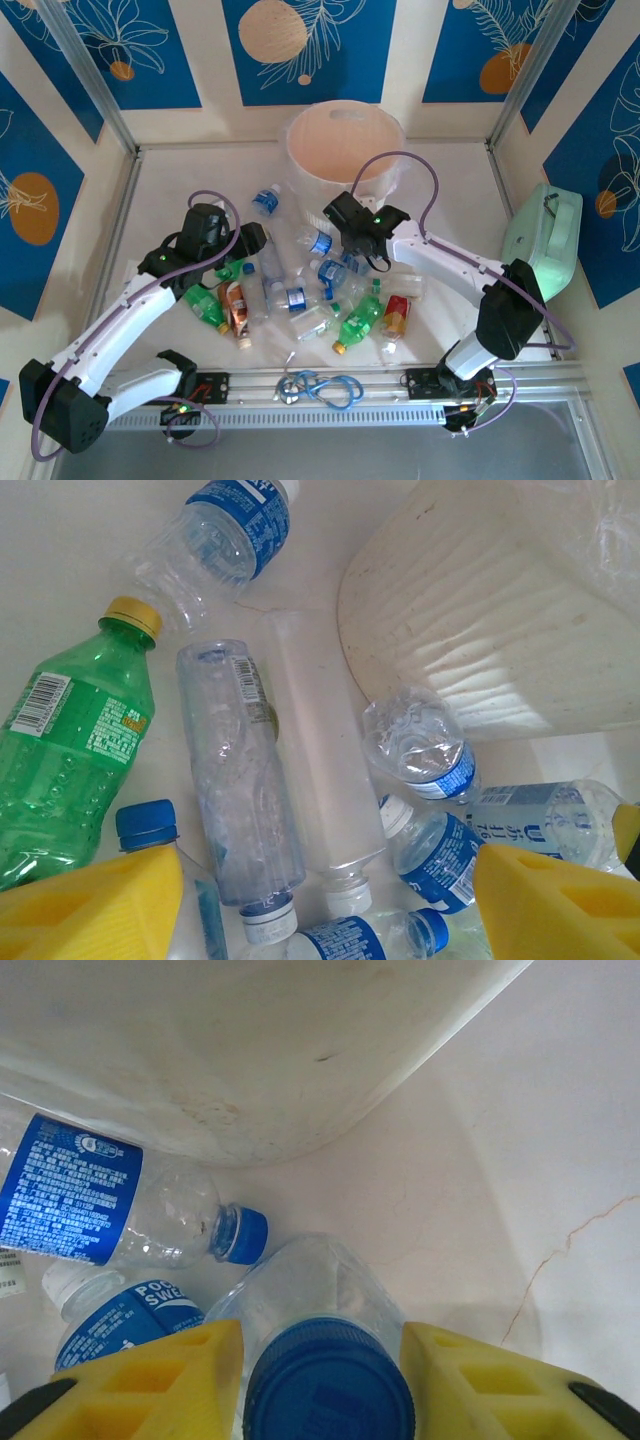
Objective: Put the plastic bottles in the bin
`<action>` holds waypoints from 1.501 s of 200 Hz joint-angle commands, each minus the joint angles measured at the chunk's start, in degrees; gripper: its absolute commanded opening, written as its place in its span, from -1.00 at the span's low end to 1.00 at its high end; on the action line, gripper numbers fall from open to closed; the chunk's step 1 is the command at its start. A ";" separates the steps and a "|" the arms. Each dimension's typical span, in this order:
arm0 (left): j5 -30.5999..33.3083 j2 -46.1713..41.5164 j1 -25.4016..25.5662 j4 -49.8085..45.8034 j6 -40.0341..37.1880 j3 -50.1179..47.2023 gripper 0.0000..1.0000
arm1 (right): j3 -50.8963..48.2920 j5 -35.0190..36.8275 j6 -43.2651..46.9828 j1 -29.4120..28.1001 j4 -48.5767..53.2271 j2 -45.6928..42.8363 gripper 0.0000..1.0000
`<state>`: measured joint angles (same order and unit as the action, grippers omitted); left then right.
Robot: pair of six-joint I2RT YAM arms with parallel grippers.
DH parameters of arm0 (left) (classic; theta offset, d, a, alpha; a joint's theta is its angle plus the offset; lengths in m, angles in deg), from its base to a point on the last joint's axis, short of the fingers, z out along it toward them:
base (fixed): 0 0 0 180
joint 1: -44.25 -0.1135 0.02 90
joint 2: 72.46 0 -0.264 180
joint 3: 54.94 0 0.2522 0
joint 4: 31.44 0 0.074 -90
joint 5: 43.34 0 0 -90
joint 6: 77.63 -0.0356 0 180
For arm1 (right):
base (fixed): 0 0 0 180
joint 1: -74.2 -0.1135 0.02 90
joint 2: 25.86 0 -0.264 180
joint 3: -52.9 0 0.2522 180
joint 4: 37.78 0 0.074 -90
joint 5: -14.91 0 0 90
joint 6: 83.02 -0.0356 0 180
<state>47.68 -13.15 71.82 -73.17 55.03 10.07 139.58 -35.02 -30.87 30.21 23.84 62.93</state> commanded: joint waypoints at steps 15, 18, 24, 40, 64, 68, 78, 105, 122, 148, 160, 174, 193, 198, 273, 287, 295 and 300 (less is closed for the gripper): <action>-0.93 -1.03 0.20 -0.01 0.41 -1.06 0.52 | -1.05 3.46 0.49 -1.51 0.72 -1.22 -0.23; -0.93 -1.01 0.20 0.01 0.41 -1.14 0.52 | -1.03 3.70 0.43 -1.68 1.11 -1.39 -0.24; -0.93 -1.04 0.20 0.10 0.50 -1.20 0.52 | -0.92 4.24 0.24 -2.01 2.00 -1.82 -0.26; -0.83 -1.04 0.20 0.19 0.63 -1.23 0.52 | -0.62 5.69 -0.27 -3.57 4.36 -3.60 -0.31; -0.58 -0.91 0.20 0.23 0.50 -1.15 0.52 | 0.86 7.60 -1.38 -6.10 8.91 -7.07 -0.36; -0.49 -0.86 0.20 0.19 0.51 -1.15 0.52 | 1.31 7.83 -1.60 -6.47 9.68 -7.58 -0.37; -0.25 -0.69 0.20 0.11 0.50 -1.06 0.52 | 2.58 8.31 -1.88 -7.50 11.77 -9.12 -0.37; 0.37 -0.51 0.20 -0.25 1.00 -0.79 0.52 | 7.41 8.44 -1.53 -10.94 16.47 -12.54 -0.40; 0.73 -0.51 0.21 -0.34 1.37 -0.83 0.52 | 10.75 8.35 1.25 -14.71 16.61 -14.28 -0.41; 0.74 -0.42 0.11 -0.47 1.82 -0.80 0.52 | 18.53 8.27 6.32 -19.21 14.99 -15.45 -0.42; 0.74 -0.42 0.11 -0.56 1.88 -0.58 0.52 | 22.97 8.41 8.62 -19.51 13.73 -15.24 -0.42; 0.91 -0.42 0.03 -0.82 1.91 -0.19 0.52 | 27.82 8.05 11.87 -19.05 10.98 -14.86 -0.42; 1.05 -0.42 0.01 -1.10 1.91 0.39 0.52 | 34.01 4.57 15.38 -15.69 7.14 -13.61 -0.43; 1.09 -0.41 0.02 -1.20 1.83 0.52 0.53 | 35.65 3.10 15.64 -14.02 6.60 -13.02 -0.42; 0.13 1.12 -1.29 -4.26 1.60 2.44 0.53 | 67.32 -15.78 10.89 8.33 19.22 9.70 -0.45; 0.05 0.99 -1.62 -4.63 1.31 2.68 0.53 | 73.18 -17.87 10.22 9.71 23.80 14.66 -0.46; -0.09 0.98 -1.88 -4.73 1.29 2.72 0.53 | 76.00 -19.78 9.87 10.37 26.13 17.17 -0.46; -0.21 0.98 -1.99 -4.80 1.29 2.68 0.53 | 77.32 -21.04 9.60 10.81 27.38 18.50 -0.47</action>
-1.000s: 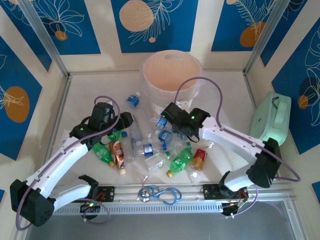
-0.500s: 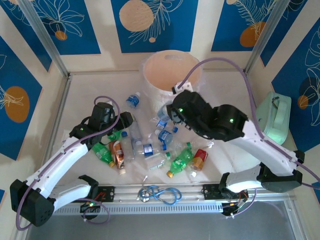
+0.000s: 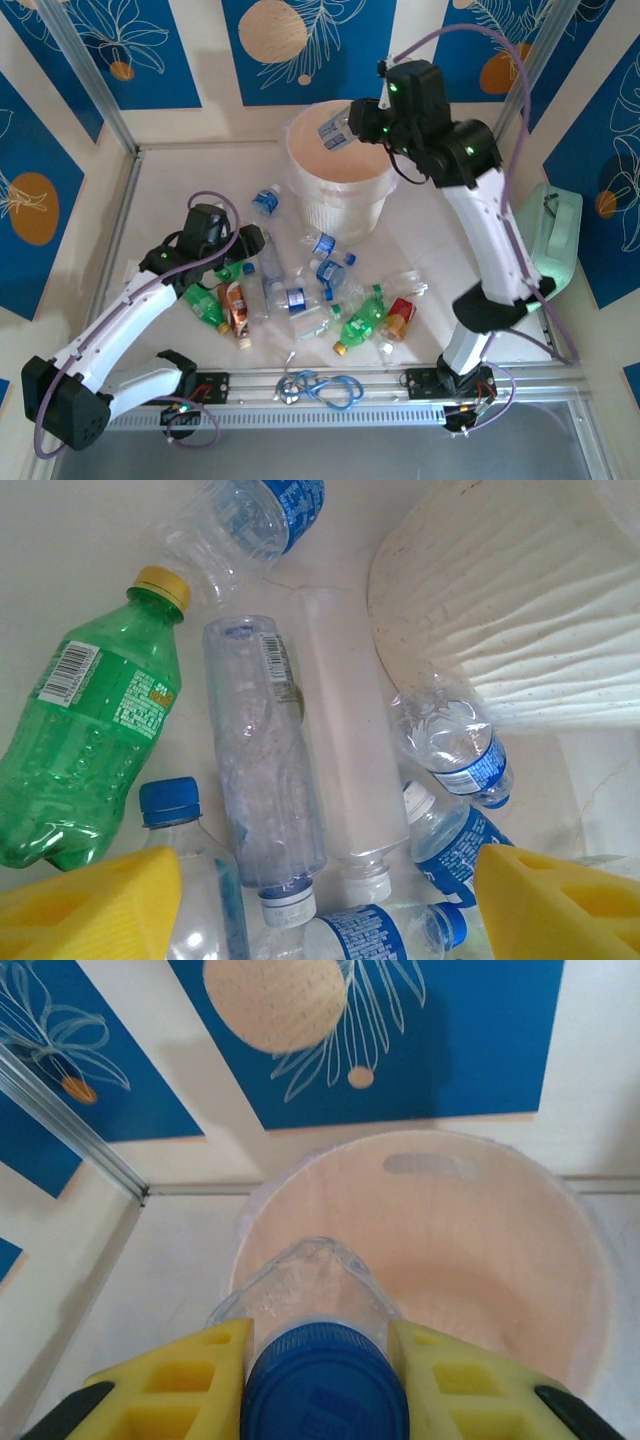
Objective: Put the plastic bottles in the bin
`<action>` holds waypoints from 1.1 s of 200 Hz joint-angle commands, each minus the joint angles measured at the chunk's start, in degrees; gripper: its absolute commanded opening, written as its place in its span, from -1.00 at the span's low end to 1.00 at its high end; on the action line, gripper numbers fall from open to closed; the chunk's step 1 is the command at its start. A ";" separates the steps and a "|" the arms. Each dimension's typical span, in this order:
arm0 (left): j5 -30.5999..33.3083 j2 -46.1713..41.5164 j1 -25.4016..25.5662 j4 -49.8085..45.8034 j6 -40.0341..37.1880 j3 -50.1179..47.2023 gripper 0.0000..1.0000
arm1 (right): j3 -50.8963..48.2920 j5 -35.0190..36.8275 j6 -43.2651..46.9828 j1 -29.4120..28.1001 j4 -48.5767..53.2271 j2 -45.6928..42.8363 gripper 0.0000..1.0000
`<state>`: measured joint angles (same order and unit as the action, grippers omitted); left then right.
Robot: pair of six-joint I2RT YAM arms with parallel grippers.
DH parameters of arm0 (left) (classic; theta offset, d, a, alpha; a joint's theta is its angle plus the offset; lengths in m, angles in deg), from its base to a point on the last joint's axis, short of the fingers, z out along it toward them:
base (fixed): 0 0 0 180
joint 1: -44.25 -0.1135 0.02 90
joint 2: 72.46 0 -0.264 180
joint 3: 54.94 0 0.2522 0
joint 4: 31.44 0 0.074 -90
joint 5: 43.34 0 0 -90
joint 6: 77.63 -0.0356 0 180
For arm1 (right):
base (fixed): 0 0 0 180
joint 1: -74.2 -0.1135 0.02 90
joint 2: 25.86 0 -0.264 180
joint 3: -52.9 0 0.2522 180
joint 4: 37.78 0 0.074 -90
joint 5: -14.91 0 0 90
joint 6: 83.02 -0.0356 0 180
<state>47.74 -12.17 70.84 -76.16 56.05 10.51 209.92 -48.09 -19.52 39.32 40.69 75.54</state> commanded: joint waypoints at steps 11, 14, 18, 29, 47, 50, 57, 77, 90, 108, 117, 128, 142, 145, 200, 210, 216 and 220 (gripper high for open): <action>-0.47 0.00 -1.26 -1.82 0.33 2.12 0.53 | 8.89 -8.94 -2.23 2.00 12.70 8.12 -0.47; -0.52 0.00 -1.28 -1.75 0.34 2.11 0.53 | 9.01 -9.30 -2.33 2.02 13.12 8.66 -0.47; -0.60 0.00 -1.35 -1.74 0.35 2.03 0.53 | 8.89 -9.84 -2.44 2.09 13.40 9.14 -0.47; -0.73 0.09 -1.50 -1.70 0.35 1.85 0.53 | 7.88 -11.13 -2.58 2.05 13.73 9.92 -0.48; -0.72 0.17 -1.84 -1.99 0.03 1.78 0.53 | 5.11 -12.85 -2.59 1.62 13.45 10.23 -0.50; -0.73 0.18 -1.93 -2.04 -0.06 1.76 0.53 | 4.76 -13.00 -2.52 1.50 13.43 10.22 -0.50; -0.71 0.18 -2.13 -2.16 -0.32 1.76 0.53 | 4.08 -13.38 -2.43 1.15 13.24 10.20 -0.51; -0.42 0.26 -2.89 -2.44 -1.26 1.50 0.53 | 2.27 -14.88 -2.15 0.18 12.45 9.48 -0.52; -0.34 0.43 -3.53 -2.44 -1.73 1.17 0.54 | 0.76 -15.65 -2.41 -0.27 11.69 8.61 -0.53; -0.64 0.85 -4.75 -1.79 -2.30 0.57 0.54 | -1.41 -16.21 -2.98 -0.71 10.58 7.44 -0.53; -0.81 1.28 -5.34 -1.58 -2.66 0.53 0.54 | -2.20 -16.11 -3.20 -0.89 10.35 7.08 -0.53; -0.91 1.98 -5.97 -1.25 -3.27 0.61 0.54 | -2.88 -16.05 -3.38 -0.98 10.16 6.73 -0.53; -0.91 3.46 -6.71 -0.07 -4.42 0.93 0.55 | -3.55 -15.01 -3.32 -1.16 9.96 6.48 -0.45; -0.86 3.96 -6.88 0.23 -4.69 1.08 0.56 | -3.45 -14.43 -3.29 -1.12 10.02 6.62 -0.38; -1.73 21.40 -10.48 6.67 -12.11 9.41 0.69 | 6.31 -3.47 -3.12 -0.81 14.42 7.25 0.60; -2.19 24.87 -10.48 7.77 -13.84 11.91 0.70 | 7.23 -0.76 -3.04 -0.82 15.34 6.48 0.60; -2.39 26.85 -10.49 8.47 -14.94 13.41 0.71 | 7.17 0.76 -3.03 -1.02 15.59 5.55 0.60; -2.40 28.17 -10.55 8.77 -15.64 14.41 0.71 | 6.78 1.72 -3.03 -1.15 15.70 4.79 0.60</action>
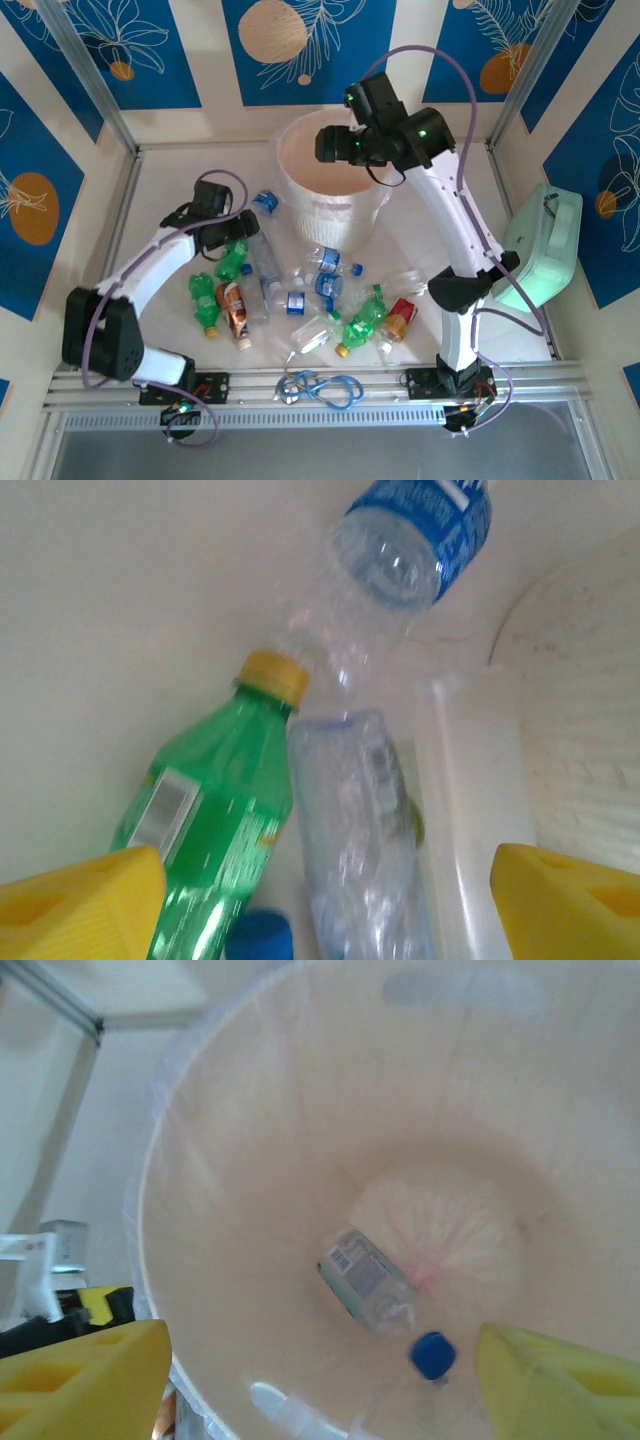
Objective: Put the plastic bottles in the bin
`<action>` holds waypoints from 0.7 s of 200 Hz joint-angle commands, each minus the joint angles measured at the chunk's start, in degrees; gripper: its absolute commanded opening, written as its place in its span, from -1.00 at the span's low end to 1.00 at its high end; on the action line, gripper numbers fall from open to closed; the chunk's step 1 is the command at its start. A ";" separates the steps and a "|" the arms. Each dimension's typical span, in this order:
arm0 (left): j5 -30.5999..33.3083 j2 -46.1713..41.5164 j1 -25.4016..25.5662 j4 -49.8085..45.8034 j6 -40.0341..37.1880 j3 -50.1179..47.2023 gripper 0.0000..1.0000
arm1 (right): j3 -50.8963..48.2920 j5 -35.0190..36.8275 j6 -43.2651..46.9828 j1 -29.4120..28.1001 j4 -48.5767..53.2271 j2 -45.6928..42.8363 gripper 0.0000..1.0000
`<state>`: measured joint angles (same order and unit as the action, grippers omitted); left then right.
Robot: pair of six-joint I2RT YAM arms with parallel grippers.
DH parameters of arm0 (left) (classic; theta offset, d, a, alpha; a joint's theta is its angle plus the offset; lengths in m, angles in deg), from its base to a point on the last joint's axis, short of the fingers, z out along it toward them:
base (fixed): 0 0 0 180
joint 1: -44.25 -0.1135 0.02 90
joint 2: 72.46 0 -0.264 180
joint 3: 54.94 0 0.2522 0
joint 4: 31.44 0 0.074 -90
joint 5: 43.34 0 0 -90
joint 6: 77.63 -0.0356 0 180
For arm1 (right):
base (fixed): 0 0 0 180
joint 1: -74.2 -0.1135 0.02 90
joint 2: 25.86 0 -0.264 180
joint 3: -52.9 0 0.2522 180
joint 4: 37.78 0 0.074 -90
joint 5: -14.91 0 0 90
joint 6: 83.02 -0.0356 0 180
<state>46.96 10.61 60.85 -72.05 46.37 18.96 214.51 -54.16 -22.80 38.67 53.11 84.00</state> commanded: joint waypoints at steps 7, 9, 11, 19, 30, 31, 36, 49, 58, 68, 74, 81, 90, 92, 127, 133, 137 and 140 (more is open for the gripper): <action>-1.24 7.69 -0.59 4.62 -7.64 7.95 0.72 | 0.92 9.11 0.44 -0.88 3.06 -5.22 0.60; -1.08 8.37 -0.60 4.57 -8.16 8.47 0.72 | 0.48 9.39 0.49 -1.02 2.82 -5.74 0.60; -0.95 9.07 -0.60 4.52 -8.69 9.02 0.72 | -0.09 9.79 0.57 -1.25 2.67 -6.18 0.60; -0.28 11.48 -0.74 4.30 -10.89 11.00 0.81 | -2.79 10.95 0.91 -2.19 1.62 -8.81 0.59; 0.39 14.58 -1.10 3.56 -13.05 13.57 0.89 | -7.77 12.04 1.46 -3.93 -0.49 -12.82 0.58; 0.40 14.89 -1.16 3.51 -13.24 13.76 0.89 | -8.29 12.17 1.51 -4.11 -0.79 -13.26 0.58; 0.20 16.24 -1.40 3.20 -13.98 14.85 0.89 | -10.98 12.57 1.64 -5.08 -2.07 -15.22 0.58; -1.02 19.39 -1.72 2.65 -15.77 17.44 0.91 | -18.42 13.26 1.61 -7.74 -5.41 -20.61 0.58; -1.34 21.25 -1.75 2.21 -16.91 19.09 0.90 | -23.67 13.27 1.26 -9.61 -7.69 -24.31 0.57; -1.50 22.96 -1.69 1.76 -17.82 20.61 0.88 | -29.19 13.33 0.59 -11.57 -9.88 -28.07 0.57; -1.57 23.87 -1.72 1.67 -18.33 21.24 0.87 | -32.32 13.26 0.12 -12.88 -11.33 -30.11 0.56; -1.40 24.74 -1.69 1.52 -18.76 21.73 0.87 | -35.48 13.31 -0.53 -14.22 -12.40 -32.33 0.56; -0.58 25.52 -1.73 1.37 -19.29 22.11 0.87 | -38.65 13.88 -1.50 -15.80 -13.02 -34.43 0.56; -0.43 25.69 -1.72 1.36 -19.42 22.19 0.88 | -39.21 14.05 -1.75 -16.09 -13.09 -34.93 0.56; 0.47 28.79 -1.75 0.81 -21.61 22.70 0.87 | -45.00 14.88 -5.24 -17.81 -12.20 -39.14 0.56; 0.72 29.35 -1.71 0.81 -21.77 22.81 0.87 | -45.54 14.55 -5.58 -17.74 -12.22 -39.37 0.55; 0.88 29.67 -1.74 0.83 -21.80 22.83 0.87 | -45.71 14.38 -5.75 -17.77 -12.18 -39.50 0.55; 1.05 30.07 -1.75 0.84 -21.93 22.87 0.87 | -45.86 14.26 -5.85 -17.88 -12.09 -39.56 0.55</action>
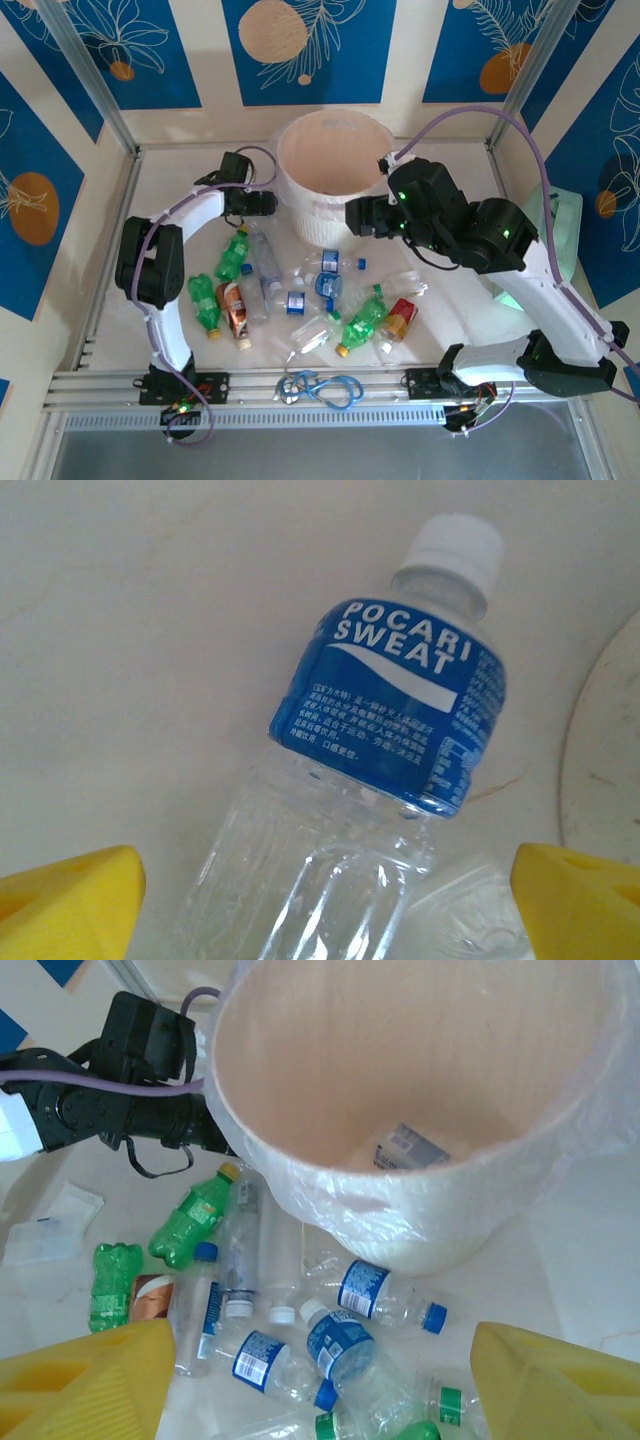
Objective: Put the plastic bottles in the bin
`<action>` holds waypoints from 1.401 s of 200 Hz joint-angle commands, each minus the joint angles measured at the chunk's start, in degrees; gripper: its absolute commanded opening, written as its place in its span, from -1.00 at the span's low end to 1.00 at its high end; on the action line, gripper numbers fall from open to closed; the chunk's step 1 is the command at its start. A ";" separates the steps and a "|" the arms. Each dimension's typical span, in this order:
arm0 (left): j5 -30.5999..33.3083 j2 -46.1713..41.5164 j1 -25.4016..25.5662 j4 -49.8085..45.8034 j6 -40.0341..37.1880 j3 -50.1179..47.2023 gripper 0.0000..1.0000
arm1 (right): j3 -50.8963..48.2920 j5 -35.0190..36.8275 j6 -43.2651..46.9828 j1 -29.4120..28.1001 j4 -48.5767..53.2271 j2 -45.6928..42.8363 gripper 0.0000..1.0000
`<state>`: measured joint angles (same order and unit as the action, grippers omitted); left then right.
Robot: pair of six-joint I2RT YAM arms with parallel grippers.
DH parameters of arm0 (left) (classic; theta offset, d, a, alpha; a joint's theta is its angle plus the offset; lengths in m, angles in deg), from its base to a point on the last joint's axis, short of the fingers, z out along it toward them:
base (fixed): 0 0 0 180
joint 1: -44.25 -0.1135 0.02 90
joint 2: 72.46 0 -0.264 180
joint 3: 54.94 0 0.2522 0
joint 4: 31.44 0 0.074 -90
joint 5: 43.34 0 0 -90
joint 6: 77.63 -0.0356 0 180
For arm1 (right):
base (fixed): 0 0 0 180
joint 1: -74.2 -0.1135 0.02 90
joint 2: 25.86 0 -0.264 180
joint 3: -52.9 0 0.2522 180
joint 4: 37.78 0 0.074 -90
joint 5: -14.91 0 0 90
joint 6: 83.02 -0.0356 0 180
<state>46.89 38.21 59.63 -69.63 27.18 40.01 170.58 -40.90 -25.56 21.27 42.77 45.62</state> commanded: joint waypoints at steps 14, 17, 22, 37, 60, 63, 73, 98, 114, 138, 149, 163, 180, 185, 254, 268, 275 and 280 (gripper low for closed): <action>1.91 3.87 -0.50 -2.26 -2.79 2.58 0.85 | -2.39 0.48 -3.82 -0.68 -1.41 -1.03 0.55; 2.08 4.21 -0.45 -2.45 -2.73 2.84 0.84 | -2.45 0.44 -3.91 -0.80 -1.33 -0.92 0.55; 2.16 4.82 -0.52 -2.70 -2.76 3.15 0.81 | -2.60 0.41 -4.10 -0.93 -1.24 -0.93 0.55; 2.50 6.31 -0.67 -3.58 -2.52 4.34 0.76 | -3.40 0.19 -4.63 -1.31 -1.52 -0.80 0.55; 0.21 7.69 -1.09 -2.94 -1.89 4.75 0.70 | -5.26 -0.65 -5.51 -1.47 -2.61 -0.93 0.55; 0.01 7.83 -1.20 -2.85 -1.89 4.77 0.69 | -5.40 -0.70 -5.60 -1.40 -2.70 -0.97 0.55; -0.36 8.15 -1.30 -2.73 -1.73 5.10 0.64 | -5.71 -0.95 -5.87 -1.45 -2.96 -0.92 0.55; -1.38 8.75 -1.58 -2.83 -1.75 6.12 0.47 | -6.19 -0.53 -6.04 -1.31 -3.33 -1.17 0.53; -1.80 8.86 -1.88 -3.06 -1.48 6.53 0.38 | -6.37 -0.12 -6.20 -1.16 -3.46 -1.55 0.49; -2.20 8.02 -2.19 -3.10 -1.24 6.10 0.31 | -7.29 0.21 -6.48 -0.81 -4.09 -2.63 0.47; -2.34 7.30 -2.26 -3.17 -1.26 5.75 0.25 | -7.75 0.35 -6.66 -0.70 -4.27 -3.22 0.46; -2.19 5.89 -2.29 -3.31 -1.22 5.16 0.21 | -8.21 0.26 -6.82 -0.37 -4.47 -3.95 0.45; -1.47 4.00 -2.53 -3.60 -0.97 4.73 0.17 | -8.72 -0.08 -7.19 0.11 -4.81 -4.99 0.44; -1.38 3.25 -2.57 -3.62 -0.83 4.56 0.17 | -8.86 -0.21 -7.24 0.25 -4.97 -5.25 0.44; 2.34 -11.43 -4.19 -5.77 4.95 -1.29 0.08 | -10.30 -2.37 -8.51 1.32 -7.60 -9.02 0.37; 4.04 -15.00 -4.59 -6.91 6.58 -2.61 0.07 | -10.88 -2.84 -8.61 1.33 -8.31 -9.51 0.37; 4.84 -16.96 -4.72 -7.19 7.25 -3.23 0.08 | -11.01 -3.10 -8.60 1.33 -8.57 -9.60 0.37; 5.32 -18.50 -4.82 -7.13 7.49 -3.59 0.07 | -11.02 -3.45 -8.60 1.39 -8.81 -9.56 0.37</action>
<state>48.44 25.76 55.95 -74.24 31.05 38.75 160.50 -42.56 -33.14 22.36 36.23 36.90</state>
